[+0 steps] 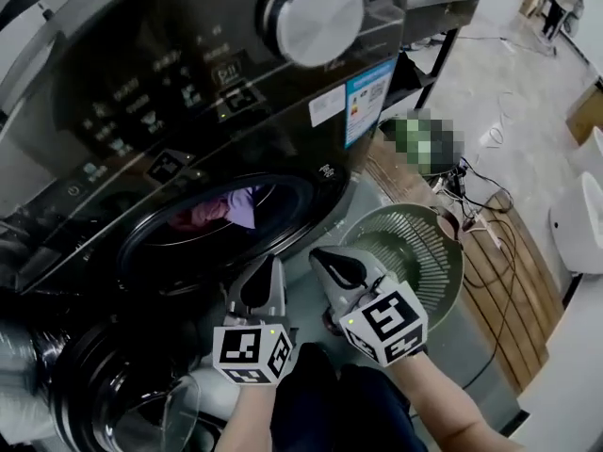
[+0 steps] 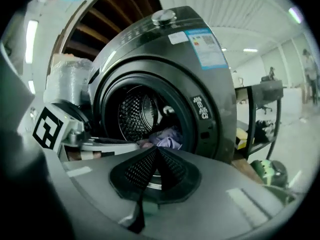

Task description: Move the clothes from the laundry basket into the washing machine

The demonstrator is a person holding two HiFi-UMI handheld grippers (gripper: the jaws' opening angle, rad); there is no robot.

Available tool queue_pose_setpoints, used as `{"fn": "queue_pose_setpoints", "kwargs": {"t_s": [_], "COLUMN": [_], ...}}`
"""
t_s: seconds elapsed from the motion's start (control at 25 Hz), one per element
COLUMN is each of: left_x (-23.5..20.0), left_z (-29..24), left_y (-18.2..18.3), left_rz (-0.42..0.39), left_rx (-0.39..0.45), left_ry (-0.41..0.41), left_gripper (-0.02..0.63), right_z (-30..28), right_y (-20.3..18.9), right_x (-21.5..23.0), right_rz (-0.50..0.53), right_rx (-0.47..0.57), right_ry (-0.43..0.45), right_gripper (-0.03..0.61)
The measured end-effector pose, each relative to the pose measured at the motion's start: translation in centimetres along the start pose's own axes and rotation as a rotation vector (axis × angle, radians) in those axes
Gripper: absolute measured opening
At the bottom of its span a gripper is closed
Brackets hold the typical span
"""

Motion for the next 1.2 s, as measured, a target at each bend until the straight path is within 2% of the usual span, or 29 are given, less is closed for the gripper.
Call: {"fn": "queue_pose_setpoints", "kwargs": {"t_s": [0.08, 0.16, 0.36, 0.64, 0.76, 0.96, 1.2], "left_x": [1.6, 3.1, 6.5, 9.0, 9.8, 10.2, 9.6], "left_z": [1.9, 3.7, 7.9, 13.7, 15.8, 18.3, 20.8], "left_y": [1.9, 4.4, 12.5, 23.9, 27.7, 32.4, 34.7], "left_rz": [-0.033, -0.048, -0.038, 0.001, 0.004, -0.028, -0.028], "left_rx": [-0.043, -0.077, -0.129, -0.157, -0.155, -0.138, -0.097], "left_ry": [0.021, 0.028, 0.014, 0.005, -0.001, -0.035, -0.058], "left_gripper": [0.003, 0.003, 0.003, 0.004, 0.005, 0.005, 0.003], "right_z": [2.0, 4.3, 10.4, 17.9, 20.5, 22.9, 24.1], "right_y": [1.8, 4.0, 10.6, 20.6, 24.2, 29.3, 31.6], "right_x": [-1.5, -2.7, -5.1, -10.0, -11.8, -14.6, -17.0], "right_rz": [0.065, 0.078, 0.009, -0.060, -0.055, -0.012, 0.038], "right_rx": [-0.034, -0.050, -0.063, -0.054, -0.044, -0.010, 0.001], "right_ry": [-0.028, -0.051, -0.107, -0.097, -0.085, -0.053, -0.029], "right_gripper": [0.025, 0.025, 0.021, 0.021, 0.021, 0.021, 0.021]}}
Point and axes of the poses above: the fingertips, and each gripper's own axes: z backward along the fingers, x to its right, y out of its top, the point moved 10 cm from there along z, backward along the fingers, and after that the axes turned 7 degrees about -z, right-handed, at the moved point
